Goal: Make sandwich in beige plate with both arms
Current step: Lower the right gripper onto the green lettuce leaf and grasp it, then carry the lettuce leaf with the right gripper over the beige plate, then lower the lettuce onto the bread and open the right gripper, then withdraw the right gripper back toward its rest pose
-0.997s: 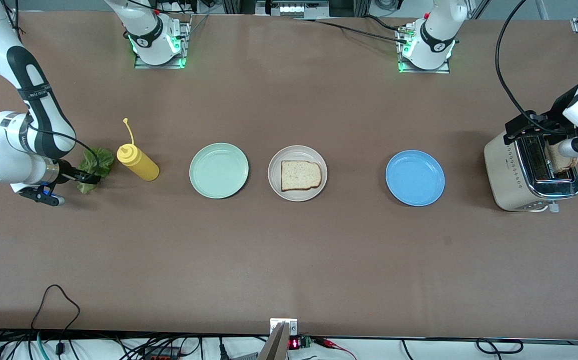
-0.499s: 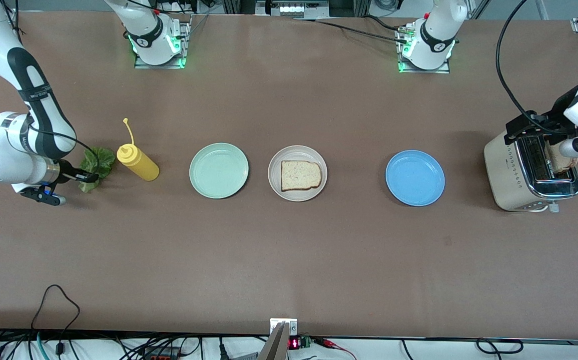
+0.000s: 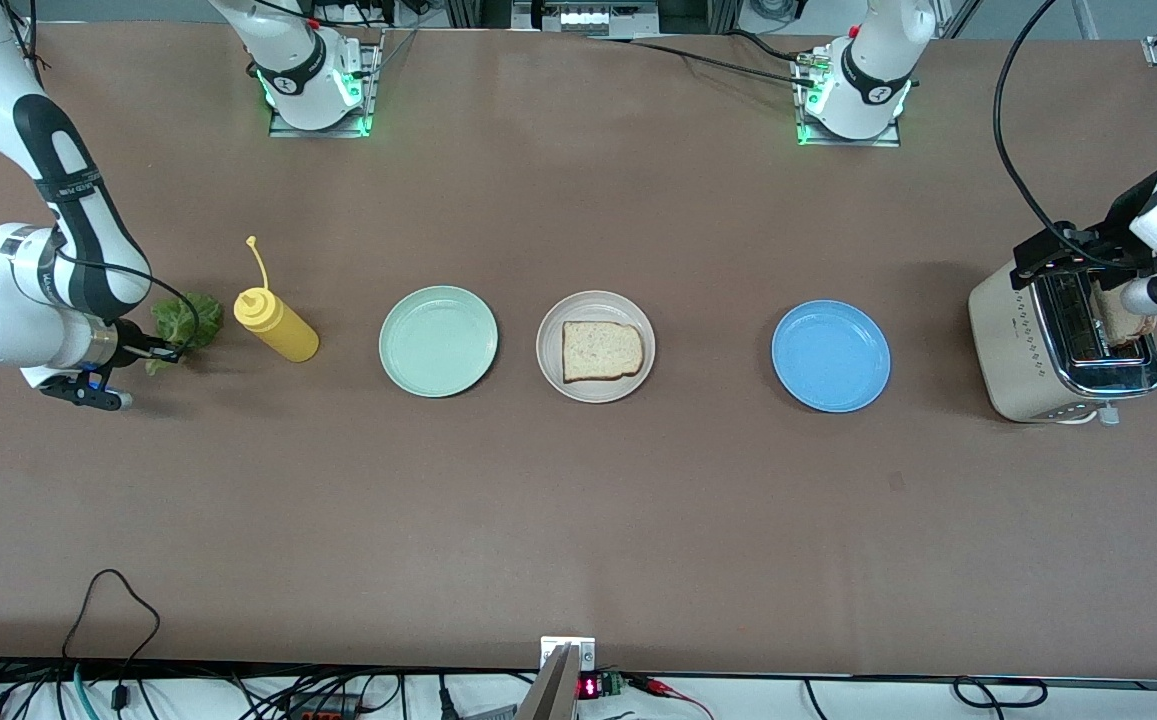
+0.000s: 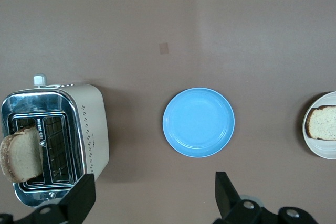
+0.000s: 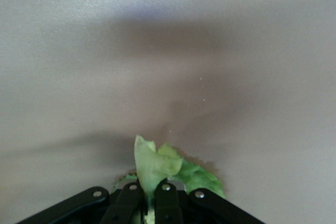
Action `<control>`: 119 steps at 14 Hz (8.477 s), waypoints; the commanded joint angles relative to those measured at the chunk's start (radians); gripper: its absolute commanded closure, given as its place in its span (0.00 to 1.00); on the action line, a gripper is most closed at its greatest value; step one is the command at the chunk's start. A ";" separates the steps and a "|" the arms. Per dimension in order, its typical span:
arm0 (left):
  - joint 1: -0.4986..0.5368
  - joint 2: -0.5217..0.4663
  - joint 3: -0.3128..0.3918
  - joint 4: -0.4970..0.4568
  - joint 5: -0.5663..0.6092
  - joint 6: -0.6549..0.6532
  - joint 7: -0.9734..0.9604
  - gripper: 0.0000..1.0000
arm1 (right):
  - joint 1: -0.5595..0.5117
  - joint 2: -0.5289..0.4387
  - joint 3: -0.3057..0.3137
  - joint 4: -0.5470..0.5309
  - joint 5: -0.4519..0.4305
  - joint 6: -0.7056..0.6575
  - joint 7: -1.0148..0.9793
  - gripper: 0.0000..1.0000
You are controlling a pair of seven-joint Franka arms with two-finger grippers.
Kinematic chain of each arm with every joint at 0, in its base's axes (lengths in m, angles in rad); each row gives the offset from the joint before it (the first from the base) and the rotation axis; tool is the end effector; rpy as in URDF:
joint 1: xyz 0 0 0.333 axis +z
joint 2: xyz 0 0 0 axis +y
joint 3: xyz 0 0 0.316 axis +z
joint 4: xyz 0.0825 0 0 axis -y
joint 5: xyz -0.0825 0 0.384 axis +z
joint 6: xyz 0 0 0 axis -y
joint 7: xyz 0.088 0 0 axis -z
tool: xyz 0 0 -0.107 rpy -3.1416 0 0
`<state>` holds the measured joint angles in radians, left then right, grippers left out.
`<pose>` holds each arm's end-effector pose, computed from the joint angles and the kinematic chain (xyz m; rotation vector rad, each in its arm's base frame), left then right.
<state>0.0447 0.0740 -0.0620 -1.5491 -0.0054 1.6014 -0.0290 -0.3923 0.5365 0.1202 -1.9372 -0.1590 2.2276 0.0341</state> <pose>0.5790 -0.0093 0.5955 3.1319 0.0189 -0.0341 0.5715 -0.1657 0.1889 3.0808 -0.3140 -0.3787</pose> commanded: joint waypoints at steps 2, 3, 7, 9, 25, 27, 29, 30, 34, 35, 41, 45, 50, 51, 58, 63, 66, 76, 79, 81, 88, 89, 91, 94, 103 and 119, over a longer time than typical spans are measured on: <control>0.017 -0.019 -0.007 -0.022 -0.001 0.009 0.006 0.00 | -0.019 -0.087 0.007 -0.003 -0.008 -0.034 -0.117 0.94; 0.017 -0.019 -0.007 -0.022 -0.001 0.009 0.006 0.00 | -0.022 -0.113 0.007 0.000 -0.004 -0.069 -0.138 0.95; 0.017 -0.019 -0.009 -0.022 -0.001 0.009 0.006 0.00 | -0.022 -0.213 0.018 0.004 0.016 -0.184 -0.201 0.95; 0.017 -0.020 -0.009 -0.022 -0.001 0.009 0.006 0.00 | -0.016 -0.265 0.019 0.027 0.045 -0.284 -0.203 0.94; 0.017 -0.019 -0.009 -0.022 -0.001 0.011 0.006 0.00 | 0.345 -0.303 0.070 0.331 0.300 -0.634 0.493 0.95; 0.015 -0.017 -0.009 -0.022 -0.001 0.012 0.006 0.00 | 0.416 -0.285 0.070 0.330 0.302 -0.593 0.654 0.95; 0.017 -0.019 -0.009 -0.022 -0.001 0.011 0.006 0.00 | 0.479 -0.251 0.068 0.323 0.340 -0.519 0.850 0.95; 0.017 -0.016 -0.007 -0.022 -0.001 0.011 0.006 0.00 | 0.513 -0.233 0.070 0.323 0.348 -0.487 0.928 0.95; 0.018 -0.014 -0.004 -0.022 -0.001 0.012 0.006 0.00 | 0.656 -0.136 0.068 0.328 0.349 -0.331 1.221 0.95; 0.018 -0.014 -0.004 -0.022 -0.001 0.012 0.006 0.00 | 0.679 -0.109 0.068 0.327 0.351 -0.271 1.289 0.94; 0.018 -0.014 -0.002 -0.022 -0.001 0.011 0.006 0.00 | 0.782 0.045 0.068 0.360 0.435 0.004 1.592 0.94; 0.017 -0.014 -0.002 -0.020 -0.001 0.012 0.006 0.00 | 0.819 0.134 0.068 0.418 0.496 0.117 1.717 0.94; 0.018 -0.013 -0.001 -0.022 -0.001 0.011 0.006 0.00 | 0.886 0.227 0.070 0.462 0.499 0.292 1.799 0.93; 0.018 -0.013 -0.001 -0.022 -0.001 0.012 0.006 0.00 | 0.894 0.234 0.070 0.462 0.512 0.313 1.798 0.93; 0.018 -0.014 -0.001 -0.022 -0.001 0.011 0.006 0.00 | 0.923 0.258 0.072 0.449 0.561 0.328 1.796 0.89; 0.018 -0.013 -0.001 -0.022 -0.001 0.009 0.006 0.00 | 0.918 0.232 0.078 0.419 0.558 0.219 1.794 0.89; 0.018 -0.014 -0.001 -0.022 -0.001 0.003 0.006 0.00 | 0.915 0.224 0.078 0.415 0.552 0.144 1.781 0.89; 0.018 -0.014 -0.001 -0.023 -0.001 0.002 0.006 0.00 | 0.888 0.200 0.078 0.377 0.509 0.098 1.748 0.00; 0.018 -0.014 -0.001 -0.023 -0.001 0.003 0.006 0.00 | 0.888 0.200 0.078 0.377 0.507 0.096 1.747 0.00; 0.018 -0.014 -0.001 -0.023 -0.001 0.003 0.006 0.00 | 0.877 0.183 0.078 0.379 0.506 0.090 1.735 0.00; 0.049 0.027 -0.001 -0.006 -0.004 0.009 0.015 0.00 | 0.791 -0.028 0.058 0.379 0.448 -0.165 1.555 0.00; 0.049 0.039 0.001 -0.006 -0.004 0.011 0.017 0.00 | 0.765 -0.067 0.056 0.379 0.444 -0.202 1.503 0.00; 0.050 0.066 -0.001 -0.003 -0.002 0.009 0.009 0.00 | 0.710 -0.148 0.044 0.376 0.443 -0.285 1.330 0.00; 0.127 0.067 0.004 -0.002 0.021 0.011 0.027 0.00 | 0.638 -0.246 0.010 0.374 0.435 -0.388 1.084 0.00; 0.417 0.297 0.004 0.058 0.004 0.012 0.222 0.00 | 0.403 -0.420 -0.053 0.377 0.279 -0.592 0.290 0.00; 0.463 0.374 -0.001 0.026 0.079 0.011 0.429 0.09 | 0.188 -0.526 -0.059 0.345 0.131 -0.727 -0.141 0.00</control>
<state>0.4918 0.4551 -0.0545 -1.5091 0.0679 1.6229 0.3773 -0.1911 0.0234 0.0513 -1.5713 -0.0664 1.4852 -0.0994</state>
